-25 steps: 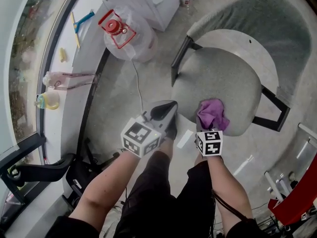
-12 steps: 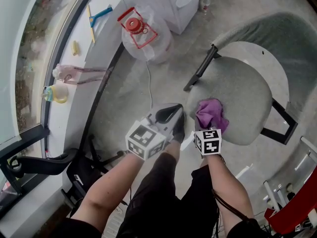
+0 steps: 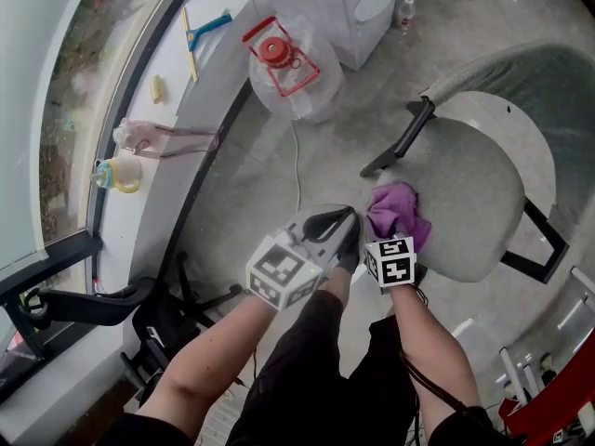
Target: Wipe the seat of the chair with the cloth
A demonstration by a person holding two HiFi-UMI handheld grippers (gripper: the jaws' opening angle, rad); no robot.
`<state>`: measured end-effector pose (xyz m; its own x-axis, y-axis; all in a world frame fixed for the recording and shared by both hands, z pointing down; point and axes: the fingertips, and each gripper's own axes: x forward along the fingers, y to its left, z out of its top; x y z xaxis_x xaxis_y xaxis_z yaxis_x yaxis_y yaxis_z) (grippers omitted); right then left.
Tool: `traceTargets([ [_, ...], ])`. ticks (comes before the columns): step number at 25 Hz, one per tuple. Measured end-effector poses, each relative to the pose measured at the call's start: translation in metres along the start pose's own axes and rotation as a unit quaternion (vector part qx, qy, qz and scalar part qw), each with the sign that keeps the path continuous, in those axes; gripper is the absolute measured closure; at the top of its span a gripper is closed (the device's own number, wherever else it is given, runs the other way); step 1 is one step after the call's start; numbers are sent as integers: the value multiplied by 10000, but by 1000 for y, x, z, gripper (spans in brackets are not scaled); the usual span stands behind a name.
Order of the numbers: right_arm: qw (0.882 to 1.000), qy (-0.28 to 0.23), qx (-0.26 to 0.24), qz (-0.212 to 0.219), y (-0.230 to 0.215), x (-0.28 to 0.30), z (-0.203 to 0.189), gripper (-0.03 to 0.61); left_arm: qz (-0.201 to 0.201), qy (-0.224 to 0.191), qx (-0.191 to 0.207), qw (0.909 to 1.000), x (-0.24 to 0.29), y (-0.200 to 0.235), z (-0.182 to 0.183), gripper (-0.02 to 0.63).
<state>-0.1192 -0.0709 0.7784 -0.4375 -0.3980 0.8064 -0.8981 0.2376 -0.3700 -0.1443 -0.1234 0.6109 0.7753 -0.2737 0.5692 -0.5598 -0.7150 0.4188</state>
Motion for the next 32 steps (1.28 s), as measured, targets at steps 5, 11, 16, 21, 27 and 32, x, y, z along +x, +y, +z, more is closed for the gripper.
traceTargets([
  [5,9994,-69,-101,319,15,0,12,552,-29,-31,-43,10000,-1,3,5,611],
  [11,9968,-716,34,363,17,-46,39,552,-295,14,138,9995,1,-12,17,611],
  [16,9931,-1124,337,-12,-8,-104,45,552,-632,44,442,9970,6,-38,36,611],
  [21,9833,-1541,695,-670,-49,-169,45,553,-983,42,581,9934,16,-70,58,611],
  [27,9584,-1964,1334,-1586,-135,-234,14,552,-1269,180,822,9883,52,-104,61,611],
  [32,9419,-1756,1680,-2318,-210,-259,-34,552,-1215,297,768,9892,76,-120,57,611],
])
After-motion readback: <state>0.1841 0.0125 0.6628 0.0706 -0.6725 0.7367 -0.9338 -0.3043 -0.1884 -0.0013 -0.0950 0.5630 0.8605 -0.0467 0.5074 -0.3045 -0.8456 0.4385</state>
